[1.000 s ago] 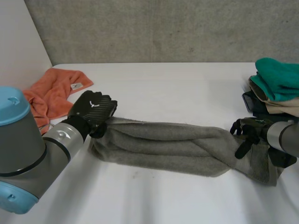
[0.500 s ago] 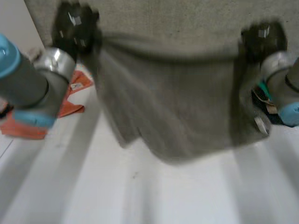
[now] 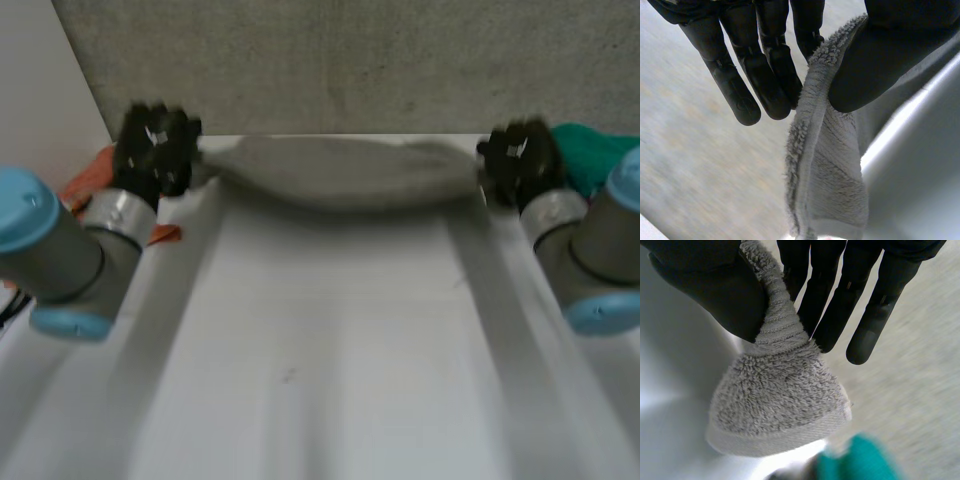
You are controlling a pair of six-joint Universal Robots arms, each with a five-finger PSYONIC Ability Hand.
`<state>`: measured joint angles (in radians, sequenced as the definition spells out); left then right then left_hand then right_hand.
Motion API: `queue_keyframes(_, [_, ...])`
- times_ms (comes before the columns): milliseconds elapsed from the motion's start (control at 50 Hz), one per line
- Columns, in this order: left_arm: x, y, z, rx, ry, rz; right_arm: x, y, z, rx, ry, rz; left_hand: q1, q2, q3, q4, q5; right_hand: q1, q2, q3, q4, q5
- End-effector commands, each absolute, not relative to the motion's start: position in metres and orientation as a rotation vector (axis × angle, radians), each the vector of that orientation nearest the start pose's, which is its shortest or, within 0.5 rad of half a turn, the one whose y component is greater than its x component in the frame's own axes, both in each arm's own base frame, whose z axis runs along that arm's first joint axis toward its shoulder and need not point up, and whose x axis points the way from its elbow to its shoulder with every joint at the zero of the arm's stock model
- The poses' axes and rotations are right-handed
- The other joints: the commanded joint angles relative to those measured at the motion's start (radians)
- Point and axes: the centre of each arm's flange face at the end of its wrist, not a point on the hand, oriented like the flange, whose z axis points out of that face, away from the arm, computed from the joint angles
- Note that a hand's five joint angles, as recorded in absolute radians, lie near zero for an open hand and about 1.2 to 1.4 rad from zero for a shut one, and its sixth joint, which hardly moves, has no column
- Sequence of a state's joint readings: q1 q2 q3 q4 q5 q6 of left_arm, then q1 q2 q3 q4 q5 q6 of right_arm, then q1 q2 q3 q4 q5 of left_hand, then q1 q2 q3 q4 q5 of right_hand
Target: Fold the laundry.
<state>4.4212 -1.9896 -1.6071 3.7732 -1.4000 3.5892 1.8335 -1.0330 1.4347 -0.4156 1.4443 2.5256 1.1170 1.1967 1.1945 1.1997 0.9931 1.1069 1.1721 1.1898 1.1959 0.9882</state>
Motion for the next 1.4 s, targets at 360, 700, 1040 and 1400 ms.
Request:
queue_keyframes(360, [-0.247,-0.284,0.181,1.022,1.973,-2.246,0.216,-0.351,0.173,-0.921,2.485,-1.646,0.268,0.188,0.19,0.185,0.217,-0.696,-0.761,-0.779,-0.785,-0.752])
queue_keyframes(700, [-0.246,-0.283,0.181,1.031,1.997,-2.22,0.21,-0.346,0.145,-1.051,2.606,-1.519,0.262,0.182,0.185,0.179,0.211,-0.461,-0.526,-0.544,-0.55,-0.517])
queue_keyframes(1040, [-0.257,-0.319,0.215,1.015,1.994,-2.231,0.201,-0.298,0.15,-1.067,2.502,-1.597,0.279,0.2,0.202,0.197,0.229,-0.514,-0.579,-0.597,-0.603,-0.57])
queue_keyframes(1400, [-0.262,-0.353,0.187,1.03,2.141,-2.082,0.204,-0.315,0.119,-1.119,2.431,-1.744,0.279,0.2,0.202,0.197,0.229,-0.341,-0.406,-0.424,-0.43,-0.397])
